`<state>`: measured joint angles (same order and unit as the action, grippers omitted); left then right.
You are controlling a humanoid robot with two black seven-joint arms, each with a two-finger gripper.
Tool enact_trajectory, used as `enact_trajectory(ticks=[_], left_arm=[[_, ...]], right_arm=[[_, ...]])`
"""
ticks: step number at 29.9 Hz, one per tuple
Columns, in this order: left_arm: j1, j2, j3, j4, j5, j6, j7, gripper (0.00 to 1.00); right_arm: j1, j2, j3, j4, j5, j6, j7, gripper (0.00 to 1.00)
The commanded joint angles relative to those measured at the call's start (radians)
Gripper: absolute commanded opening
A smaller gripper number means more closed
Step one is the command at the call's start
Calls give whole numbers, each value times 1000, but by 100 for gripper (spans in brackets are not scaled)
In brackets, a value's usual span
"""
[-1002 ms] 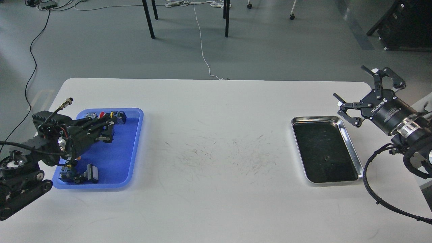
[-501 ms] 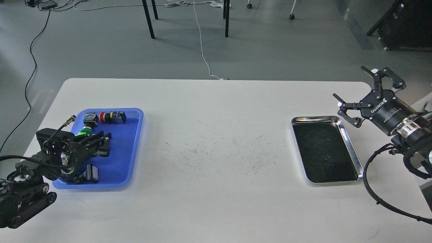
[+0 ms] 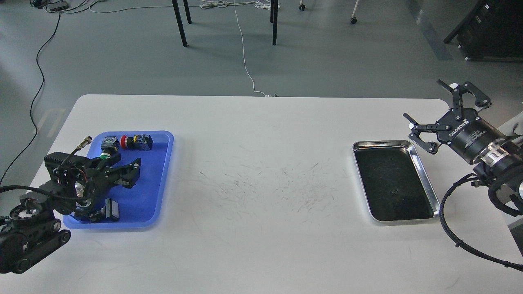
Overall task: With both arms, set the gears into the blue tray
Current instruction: 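Place the gear into the blue tray, open and lift the left gripper, then move the right gripper back over the metal tray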
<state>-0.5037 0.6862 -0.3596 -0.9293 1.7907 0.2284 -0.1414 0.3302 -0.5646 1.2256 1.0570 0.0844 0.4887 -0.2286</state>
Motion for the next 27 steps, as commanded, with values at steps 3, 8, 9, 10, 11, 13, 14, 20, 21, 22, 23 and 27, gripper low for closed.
enact_trajectory(ticks=[3,8,9,10,11,13,14,20,21,22,23,27], left_arm=[[-87,13,-16,-3,-94,22,0,97],[-251,22,-18,-3,-435,12,0,97],[-281,22,-18,-3,-515,11,2,98],[-312,21,-19,-3,-589,9,3,98],[-340,19,-19,-3,-646,8,3,98],[-393,16,-21,-3,-758,6,9,98],[-416,15,-21,-3,-819,6,11,98],[-509,-30,-27,10,-1201,-59,13,98],[-509,-42,-29,18,-1238,-89,13,98],[-509,-54,-29,33,-1261,-110,13,98],[-509,-74,-29,62,-1280,-133,9,98],[-504,-168,-68,160,-1350,-216,12,97]], right_arm=[[6,-1,-5,1,-2,0,0,97],[38,-46,-18,6,-6,0,-3,98],[58,-66,-38,9,-9,0,-5,98],[78,-86,-66,12,-11,0,-5,98],[102,-106,-96,17,-15,0,-5,98],[157,-158,-167,30,-17,0,-5,98],[183,-193,-205,41,-17,0,-5,98],[361,-325,-418,98,-67,0,-11,98],[401,-343,-452,110,-105,0,-11,98],[436,-354,-481,119,-139,0,-14,98],[475,-363,-515,132,-184,0,-15,98],[608,-383,-644,187,-357,0,-20,98]])
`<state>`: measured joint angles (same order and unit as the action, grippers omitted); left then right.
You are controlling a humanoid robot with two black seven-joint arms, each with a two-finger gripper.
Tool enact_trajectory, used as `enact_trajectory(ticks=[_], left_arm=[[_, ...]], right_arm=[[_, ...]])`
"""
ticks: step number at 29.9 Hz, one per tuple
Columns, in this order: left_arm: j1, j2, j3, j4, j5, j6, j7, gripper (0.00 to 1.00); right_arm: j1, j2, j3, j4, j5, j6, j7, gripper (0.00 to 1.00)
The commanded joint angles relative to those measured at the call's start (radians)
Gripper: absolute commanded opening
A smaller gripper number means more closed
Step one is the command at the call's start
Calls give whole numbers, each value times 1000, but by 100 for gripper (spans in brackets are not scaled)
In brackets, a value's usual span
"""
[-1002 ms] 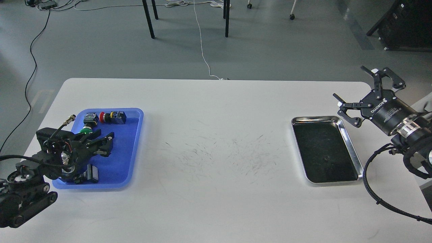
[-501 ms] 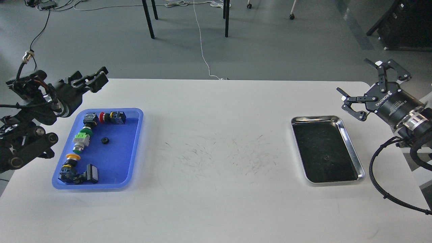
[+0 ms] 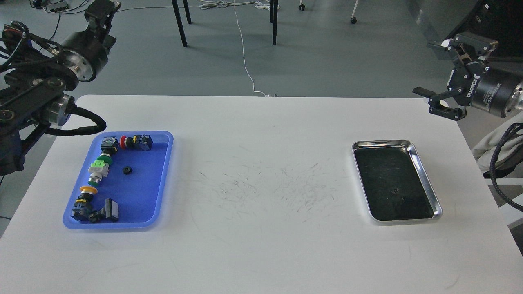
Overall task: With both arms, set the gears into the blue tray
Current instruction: 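Move the right gripper back over the metal tray, then grasp a second black gear in the metal tray with the right gripper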
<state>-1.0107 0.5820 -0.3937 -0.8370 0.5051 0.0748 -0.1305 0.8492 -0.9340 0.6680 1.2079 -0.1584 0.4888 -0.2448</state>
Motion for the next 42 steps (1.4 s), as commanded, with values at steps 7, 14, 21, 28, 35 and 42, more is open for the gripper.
enact_trajectory(ticks=[7,14,21,28,35,42], left_arm=[[21,-154,-100,327,-218,-315,-12,98],[33,-146,-139,341,-246,-425,-12,98],[47,-116,-140,341,-243,-420,-29,98],[72,-111,-139,341,-240,-412,-54,98],[81,-137,-128,341,-232,-383,-64,98],[103,-149,-123,341,-230,-368,-64,98]], right_arm=[[244,-89,-300,139,-384,0,-54,98],[281,-178,-379,301,-731,0,-117,98],[291,-212,-403,345,-808,0,-122,98],[288,-118,-588,337,-800,0,-134,98],[278,-5,-696,263,-803,0,-163,98],[271,110,-705,136,-816,0,-163,98]])
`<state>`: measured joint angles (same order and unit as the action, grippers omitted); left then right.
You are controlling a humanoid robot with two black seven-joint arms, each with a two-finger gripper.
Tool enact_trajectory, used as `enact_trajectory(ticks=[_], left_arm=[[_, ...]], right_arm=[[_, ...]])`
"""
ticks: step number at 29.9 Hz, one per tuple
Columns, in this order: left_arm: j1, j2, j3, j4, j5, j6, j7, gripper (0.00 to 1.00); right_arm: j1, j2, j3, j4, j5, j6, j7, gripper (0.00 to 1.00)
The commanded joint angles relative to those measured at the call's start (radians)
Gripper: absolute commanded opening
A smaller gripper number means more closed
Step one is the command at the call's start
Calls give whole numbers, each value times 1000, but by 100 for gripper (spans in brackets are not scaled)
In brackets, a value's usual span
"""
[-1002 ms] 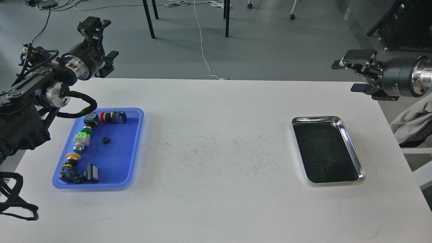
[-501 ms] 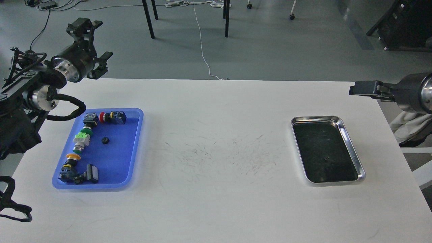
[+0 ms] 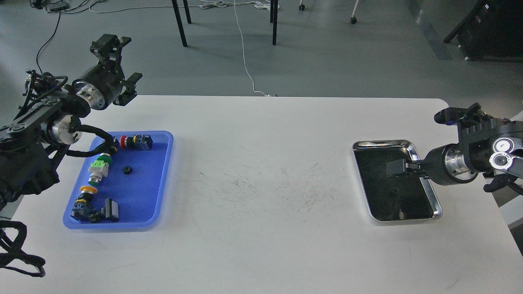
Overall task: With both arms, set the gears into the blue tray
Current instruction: 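Grasp a second black gear in the metal tray with the right gripper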
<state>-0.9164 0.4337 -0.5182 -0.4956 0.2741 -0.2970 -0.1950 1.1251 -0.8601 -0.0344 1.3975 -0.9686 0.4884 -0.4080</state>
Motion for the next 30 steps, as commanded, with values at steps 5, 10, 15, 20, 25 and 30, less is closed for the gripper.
enact_trajectory(ticks=[5,10,15,20,25,30], left_arm=[[11,0,1,2,2,6,0,98],[17,2,1,3,2,7,2,98],[17,5,1,9,2,7,0,98],[17,0,1,28,2,7,0,98],[17,-1,0,29,2,7,0,98],[16,-4,0,29,2,7,0,98]], right_arm=[[-31,124,-6,-103,-30,0,-3,98],[-21,162,-64,-103,-48,0,-3,98],[-8,176,-85,-103,-65,0,-3,97],[-8,177,-101,-103,-84,0,-3,96],[-2,176,-101,-100,-84,0,-3,95],[-2,171,-104,-98,-85,0,-3,94]])
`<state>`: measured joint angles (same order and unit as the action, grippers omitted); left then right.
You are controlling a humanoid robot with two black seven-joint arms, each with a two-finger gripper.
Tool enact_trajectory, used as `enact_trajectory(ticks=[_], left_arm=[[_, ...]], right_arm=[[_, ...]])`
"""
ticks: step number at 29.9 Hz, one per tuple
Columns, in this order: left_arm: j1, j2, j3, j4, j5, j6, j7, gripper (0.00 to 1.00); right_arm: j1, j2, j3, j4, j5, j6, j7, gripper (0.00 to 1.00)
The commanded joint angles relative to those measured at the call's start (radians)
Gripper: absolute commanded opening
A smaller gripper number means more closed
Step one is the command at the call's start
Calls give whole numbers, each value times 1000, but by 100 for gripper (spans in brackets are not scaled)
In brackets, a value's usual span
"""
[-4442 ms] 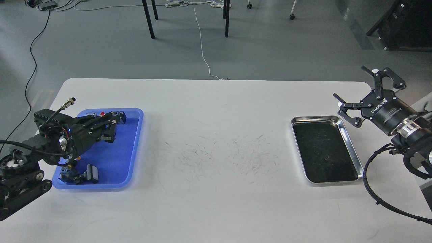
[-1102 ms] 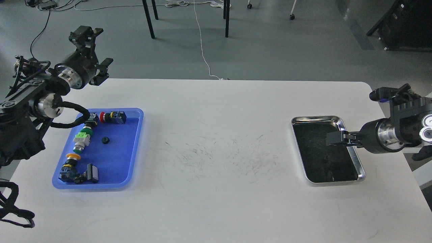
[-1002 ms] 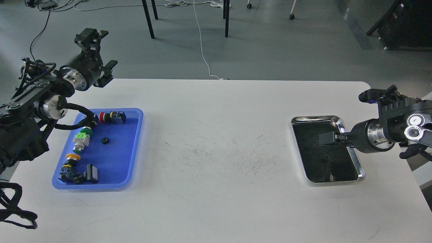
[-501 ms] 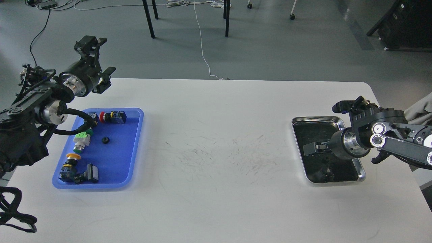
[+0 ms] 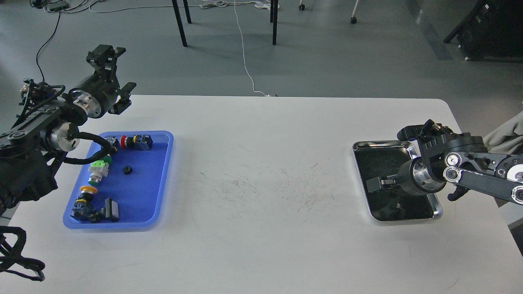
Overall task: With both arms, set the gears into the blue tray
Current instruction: 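Grasp a second black gear in the metal tray with the right gripper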
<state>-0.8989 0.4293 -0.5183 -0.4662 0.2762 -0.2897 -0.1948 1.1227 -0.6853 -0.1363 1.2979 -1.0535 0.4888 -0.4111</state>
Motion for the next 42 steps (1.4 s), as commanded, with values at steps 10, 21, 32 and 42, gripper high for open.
enact_trajectory(ticks=[10,21,32,42], left_arm=[[0,-1,0,0,-2,0,-2,98],[3,-7,0,1,-2,1,-11,98],[3,-15,1,1,0,17,-11,98],[3,-17,1,1,0,17,-12,98]], right_arm=[[-14,-22,-2,1,-16,0,0,92],[-32,-20,-2,-2,-46,0,0,82],[-47,-26,-2,-5,-59,0,0,65],[-47,-26,-2,-8,-66,0,-1,54]])
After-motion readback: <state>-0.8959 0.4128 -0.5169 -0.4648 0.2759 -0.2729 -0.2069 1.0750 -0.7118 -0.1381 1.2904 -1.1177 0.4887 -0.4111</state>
